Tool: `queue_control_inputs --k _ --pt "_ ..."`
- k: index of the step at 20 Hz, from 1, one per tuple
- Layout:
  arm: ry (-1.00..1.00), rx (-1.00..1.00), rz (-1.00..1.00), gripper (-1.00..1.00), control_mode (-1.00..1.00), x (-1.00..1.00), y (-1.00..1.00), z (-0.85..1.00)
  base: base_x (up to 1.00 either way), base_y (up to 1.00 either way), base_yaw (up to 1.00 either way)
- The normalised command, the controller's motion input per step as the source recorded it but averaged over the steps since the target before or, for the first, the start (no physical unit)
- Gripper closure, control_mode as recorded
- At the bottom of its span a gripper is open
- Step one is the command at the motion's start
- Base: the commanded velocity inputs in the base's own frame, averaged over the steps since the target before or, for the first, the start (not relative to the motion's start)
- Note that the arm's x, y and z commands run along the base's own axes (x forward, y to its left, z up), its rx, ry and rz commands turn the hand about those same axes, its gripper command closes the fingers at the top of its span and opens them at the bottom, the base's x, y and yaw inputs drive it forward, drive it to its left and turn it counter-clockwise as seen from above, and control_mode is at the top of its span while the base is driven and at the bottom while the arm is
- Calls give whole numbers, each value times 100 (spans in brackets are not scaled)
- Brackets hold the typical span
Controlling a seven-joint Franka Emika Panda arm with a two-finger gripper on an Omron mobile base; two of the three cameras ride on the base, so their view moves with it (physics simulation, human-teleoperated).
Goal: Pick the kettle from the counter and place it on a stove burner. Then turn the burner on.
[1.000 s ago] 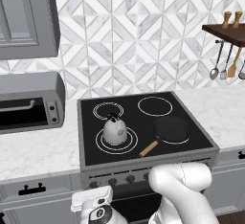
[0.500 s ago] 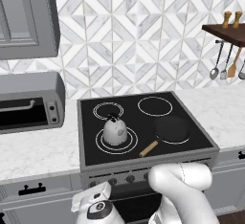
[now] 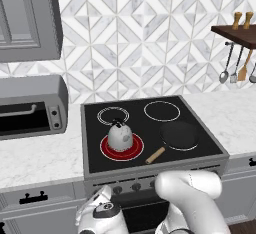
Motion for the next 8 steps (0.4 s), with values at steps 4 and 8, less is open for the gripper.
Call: queue_control_inputs --k 4,8 --pt "24 -21 25 100 -100 -10 0 -3 0 0 0" --pt "12 -12 16 100 -100 -4 0 0 0 0 0"
